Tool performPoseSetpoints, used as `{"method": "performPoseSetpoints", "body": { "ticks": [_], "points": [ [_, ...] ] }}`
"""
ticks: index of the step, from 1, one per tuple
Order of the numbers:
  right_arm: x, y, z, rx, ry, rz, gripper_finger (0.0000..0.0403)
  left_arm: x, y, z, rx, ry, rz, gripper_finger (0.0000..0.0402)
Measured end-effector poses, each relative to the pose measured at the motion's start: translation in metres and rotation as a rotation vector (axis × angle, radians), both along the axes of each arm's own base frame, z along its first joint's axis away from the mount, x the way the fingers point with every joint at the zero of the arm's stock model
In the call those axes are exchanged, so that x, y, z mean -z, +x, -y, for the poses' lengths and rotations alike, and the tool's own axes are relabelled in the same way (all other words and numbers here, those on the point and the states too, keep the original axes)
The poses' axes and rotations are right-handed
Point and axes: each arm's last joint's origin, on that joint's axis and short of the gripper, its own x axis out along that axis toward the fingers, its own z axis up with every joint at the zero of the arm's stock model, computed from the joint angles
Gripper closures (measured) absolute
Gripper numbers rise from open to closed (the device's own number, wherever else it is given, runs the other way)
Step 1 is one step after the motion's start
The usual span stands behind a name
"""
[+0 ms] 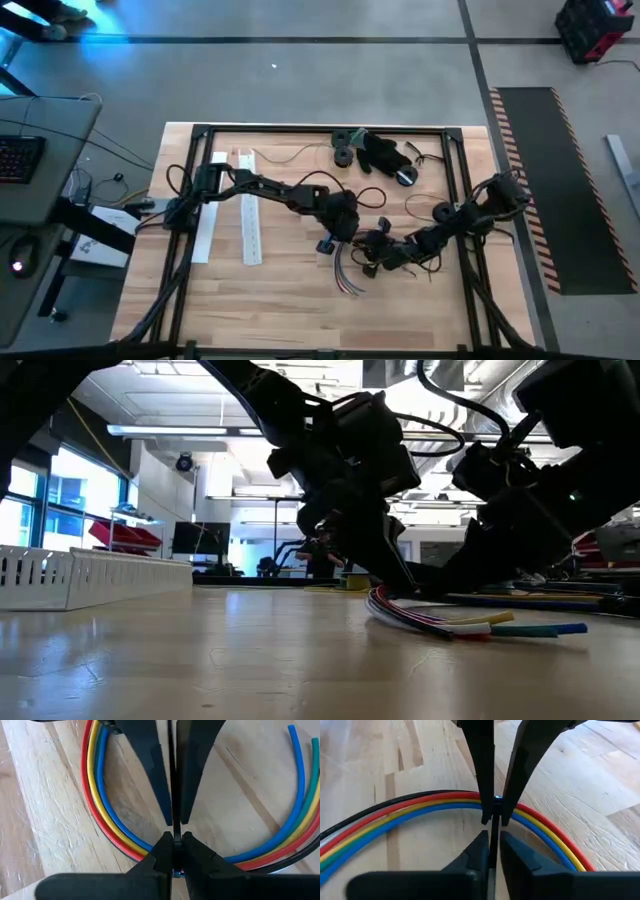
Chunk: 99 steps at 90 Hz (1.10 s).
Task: Ziptie cables
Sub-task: Wrap the cables together using a black zip tie
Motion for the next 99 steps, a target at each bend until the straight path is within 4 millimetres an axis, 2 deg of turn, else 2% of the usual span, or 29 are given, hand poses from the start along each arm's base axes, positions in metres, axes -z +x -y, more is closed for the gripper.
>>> {"method": "performPoseSetpoints", "body": {
  "ticks": [36,83,99],
  "points": [
    [0.003,-0.007,-0.008,0.05,0.087,-0.018,0.0402,0.0,0.001,0.001,-0.01,-0.013,0.003,0.0393],
    [0.014,-0.043,-0.037,0.18,0.179,-0.082,0.0402,0.003,-0.004,0.0,0.001,-0.055,-0.061,0.0393],
    [0.013,-0.046,-0.04,0.192,0.203,-0.062,0.0402,0.002,-0.003,-0.001,-0.014,-0.064,-0.05,0.0389]
  ]
}}
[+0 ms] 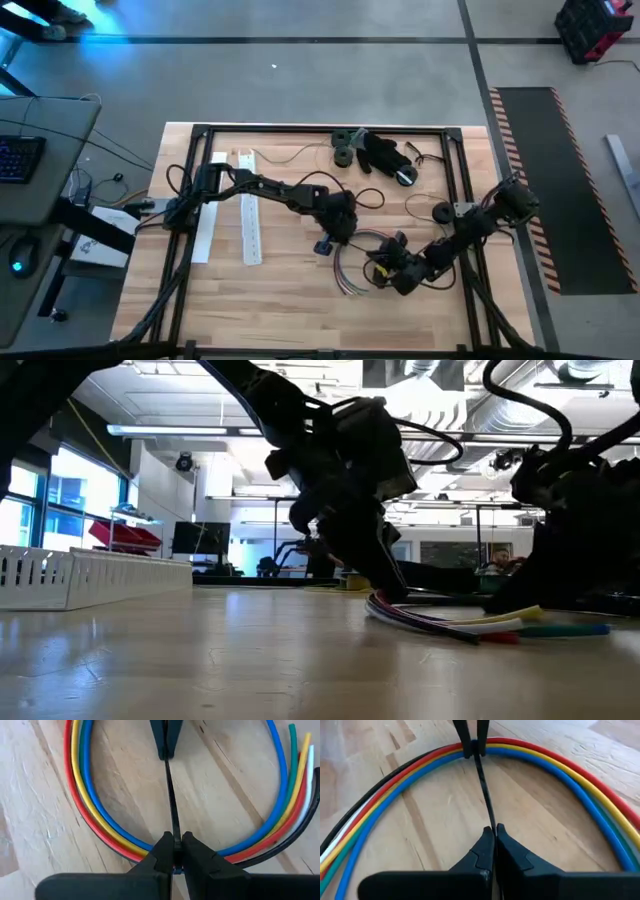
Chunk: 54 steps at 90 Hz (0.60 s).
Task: Ziptie cables
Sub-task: Wrap the cables together using a black zip tie
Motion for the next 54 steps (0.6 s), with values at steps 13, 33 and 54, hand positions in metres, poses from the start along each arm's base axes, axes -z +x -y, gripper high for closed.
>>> {"method": "performPoseSetpoints", "body": {
  "ticks": [13,33,54],
  "points": [
    [-0.009,0.001,0.0,-0.048,0.021,-0.007,0.0402,-0.001,0.0,0.0,-0.032,-0.022,-0.011,0.0367],
    [-0.022,0.001,0.002,-0.121,0.08,-0.032,0.0349,-0.018,-0.001,0.0,-0.046,-0.031,0.02,0.0298],
    [-0.039,-0.001,0.004,-0.143,0.098,-0.007,0.0273,-0.055,-0.013,-0.008,-0.191,-0.004,0.019,0.0263]
  ]
}}
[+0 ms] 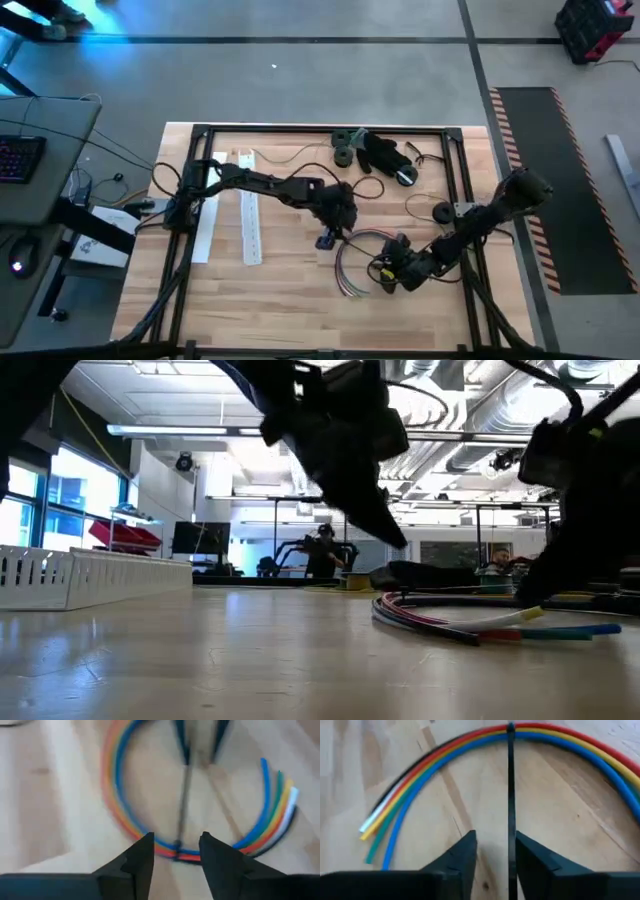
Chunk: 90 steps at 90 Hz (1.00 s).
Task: Ziptie cables
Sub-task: Wrap the cables together using a black zip tie, then put ziptied cables in a white cable duct
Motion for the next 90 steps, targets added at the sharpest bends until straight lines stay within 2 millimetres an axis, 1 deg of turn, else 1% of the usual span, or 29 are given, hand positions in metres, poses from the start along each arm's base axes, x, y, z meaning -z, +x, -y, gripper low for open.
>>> {"method": "performPoseSetpoints", "body": {
  "ticks": [8,17,20,26,36,47,59,68,74,79,85,90],
  "points": [
    [-0.012,0.0,0.001,-0.017,0.013,0.042,0.0259,-0.018,-0.008,-0.004,-0.139,0.014,-0.019,0.0267],
    [-0.029,-0.001,0.005,-0.031,0.029,0.092,0.0254,-0.038,-0.023,-0.007,-0.313,0.025,-0.078,0.0278],
    [-0.035,-0.001,0.008,-0.029,0.032,0.11,0.0254,-0.044,-0.031,-0.009,-0.372,0.037,-0.105,0.0283],
    [-0.047,-0.002,0.013,-0.024,0.033,0.142,0.0254,-0.051,-0.049,-0.01,-0.49,0.043,-0.17,0.029],
    [-0.064,-0.004,0.026,0.002,0.029,0.187,0.0254,-0.052,-0.086,-0.016,-0.712,0.024,-0.309,0.0294],
    [-0.078,-0.005,0.04,0.049,0.006,0.235,0.0254,-0.048,-0.13,-0.029,-0.988,-0.04,-0.402,0.0286],
    [-0.09,-0.005,0.055,0.091,-0.041,0.281,0.0254,-0.039,-0.171,-0.043,-1.203,-0.125,-0.406,0.0261],
    [-0.094,-0.004,0.064,0.111,-0.068,0.295,0.0254,-0.027,-0.198,-0.052,-1.343,-0.139,-0.436,0.0238],
    [-0.097,-0.004,0.07,0.127,-0.077,0.304,0.0254,-0.018,-0.21,-0.056,-1.418,-0.15,-0.454,0.0227],
    [-0.098,-0.003,0.073,0.143,-0.076,0.309,0.0254,-0.01,-0.217,-0.058,-1.452,-0.154,-0.474,0.0224],
    [-0.099,-0.002,0.076,0.146,-0.066,0.31,0.0254,-0.001,-0.221,-0.06,-1.467,-0.148,-0.495,0.0223],
    [-0.099,-0.001,0.078,0.144,-0.055,0.31,0.0254,0.003,-0.221,-0.061,-1.47,-0.156,-0.482,0.0225]
  ]
}}
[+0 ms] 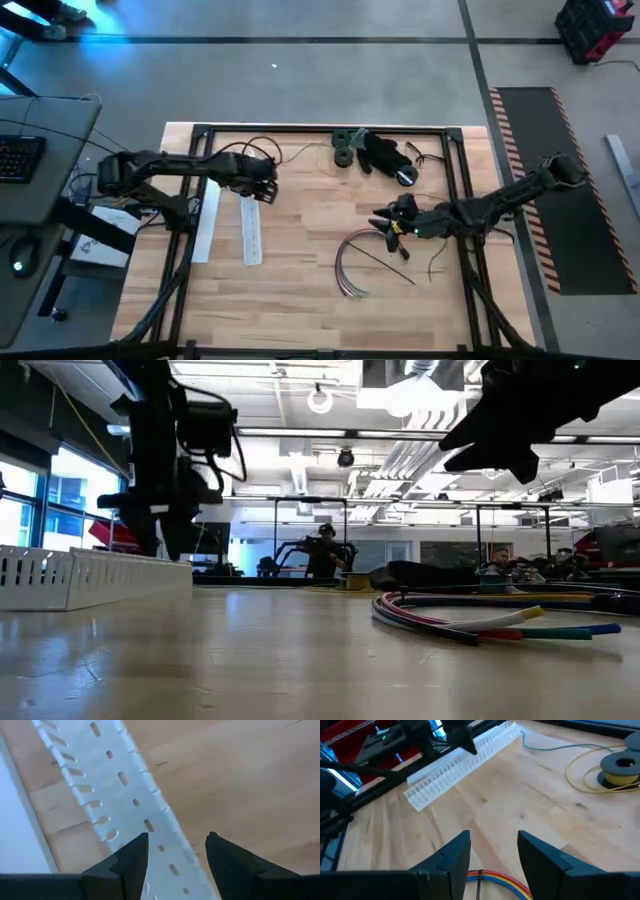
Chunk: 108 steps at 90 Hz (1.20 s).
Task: Ziptie cables
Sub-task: Put ziptied cables in a white cable duct
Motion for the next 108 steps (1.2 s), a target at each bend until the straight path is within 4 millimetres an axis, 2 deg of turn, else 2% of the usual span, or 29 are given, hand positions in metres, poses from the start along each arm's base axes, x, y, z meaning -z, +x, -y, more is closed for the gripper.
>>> {"method": "performPoseSetpoints", "body": {
  "ticks": [21,41,56,69,82,96,108],
  "points": [
    [0.0,0.001,0.003,-0.029,0.027,-0.01,0.0254,0.011,0.003,-0.002,0.045,0.02,0.077,0.0249],
    [0.0,0.001,0.003,-0.02,0.051,-0.002,0.0254,0.01,0.013,0.001,0.261,-0.01,0.146,0.0335],
    [-0.003,0.003,0.001,-0.021,0.128,0.049,0.0254,0.008,0.023,0.017,0.502,-0.058,0.219,0.0391],
    [-0.01,0.005,-0.002,0.012,0.14,0.133,0.0254,0.007,0.028,0.039,0.705,-0.098,0.24,0.0395],
    [-0.023,0.008,-0.002,0.095,0.148,0.224,0.0254,0.007,0.031,0.066,0.899,-0.074,0.221,0.0397],
    [-0.052,0.015,-0.003,0.128,0.093,0.246,0.0254,0.004,0.037,0.091,1.045,0.011,0.268,0.04],
    [-0.081,0.018,-0.003,0.158,0.068,0.241,0.0254,-0.003,0.047,0.106,1.146,0.11,0.382,0.0401]
  ]
}}
